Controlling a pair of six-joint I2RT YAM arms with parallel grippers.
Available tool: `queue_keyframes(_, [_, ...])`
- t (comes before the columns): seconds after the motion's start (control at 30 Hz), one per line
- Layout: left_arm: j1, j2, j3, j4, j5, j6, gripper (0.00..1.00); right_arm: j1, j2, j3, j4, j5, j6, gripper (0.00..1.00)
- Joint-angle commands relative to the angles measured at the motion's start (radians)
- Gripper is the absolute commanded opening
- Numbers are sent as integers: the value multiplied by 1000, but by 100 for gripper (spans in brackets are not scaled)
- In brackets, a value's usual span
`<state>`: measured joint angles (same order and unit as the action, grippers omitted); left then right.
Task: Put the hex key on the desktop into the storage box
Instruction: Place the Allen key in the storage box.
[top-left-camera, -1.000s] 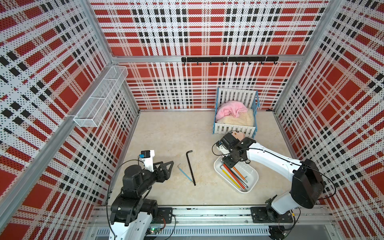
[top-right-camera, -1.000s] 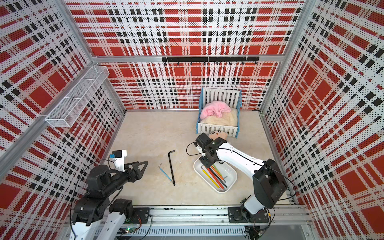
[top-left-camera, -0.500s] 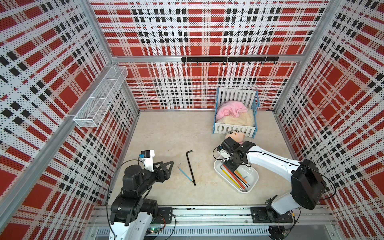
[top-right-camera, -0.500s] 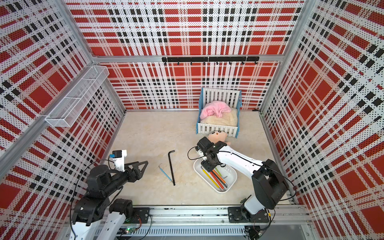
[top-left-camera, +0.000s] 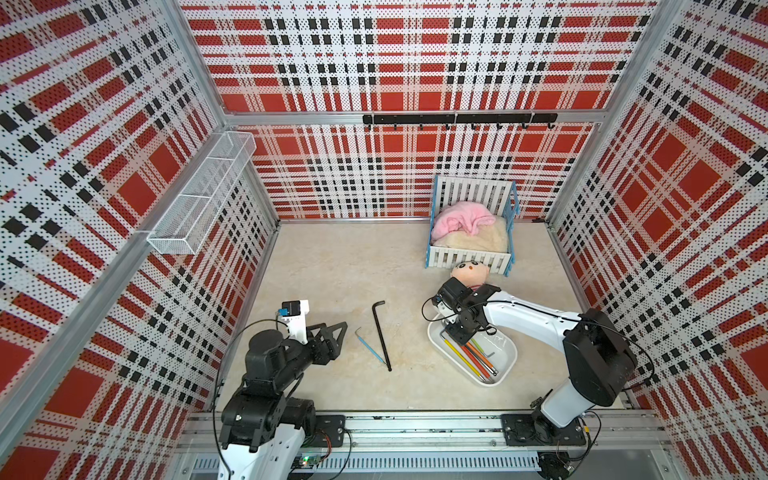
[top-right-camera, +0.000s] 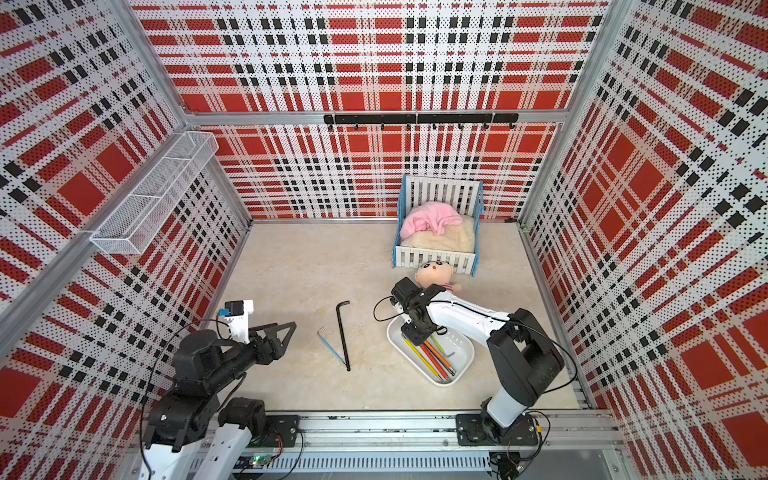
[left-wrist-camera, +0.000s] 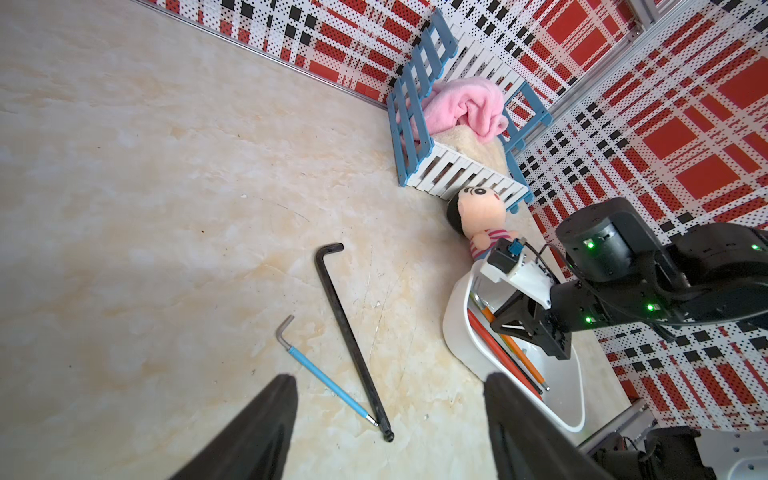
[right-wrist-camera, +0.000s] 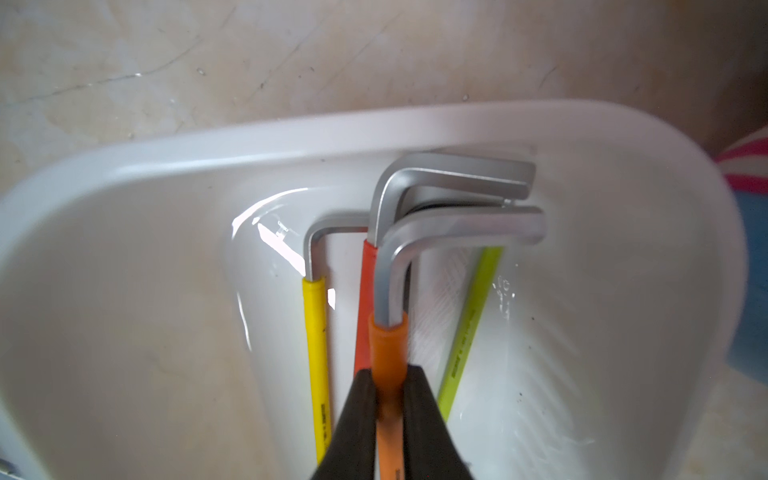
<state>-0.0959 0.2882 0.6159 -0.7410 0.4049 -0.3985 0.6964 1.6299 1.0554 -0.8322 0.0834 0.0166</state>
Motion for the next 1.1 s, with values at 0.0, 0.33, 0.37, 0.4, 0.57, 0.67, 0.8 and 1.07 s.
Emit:
queue_keyframes(0.0, [11, 0, -7, 20, 6, 13, 77, -14, 18, -2, 21, 16, 1, 0])
queue_keyframes(0.33, [12, 2, -7, 20, 8, 13, 76, -14, 59, 22, 3, 7, 29, 8])
queue_keyframes(0.37, [12, 2, -7, 19, 8, 13, 76, -14, 63, 25, 0, 10, 34, 9])
queue_keyframes(0.4, [12, 2, -7, 20, 8, 13, 76, -14, 63, 26, -2, 13, 36, 11])
queue_keyframes(0.57, [12, 0, -7, 20, 6, 13, 76, -14, 61, 42, -17, 26, 59, 16])
queue_keyframes(0.67, [12, 2, -7, 20, 6, 13, 76, -13, 52, 49, -25, 27, 73, 19])
queue_keyframes(0.8, [13, 2, -7, 20, 6, 13, 76, -13, 35, 61, -41, 34, 86, 23])
queue_keyframes(1.07, [15, 0, -7, 20, 6, 13, 76, -14, -12, 134, -78, 49, 130, 31])
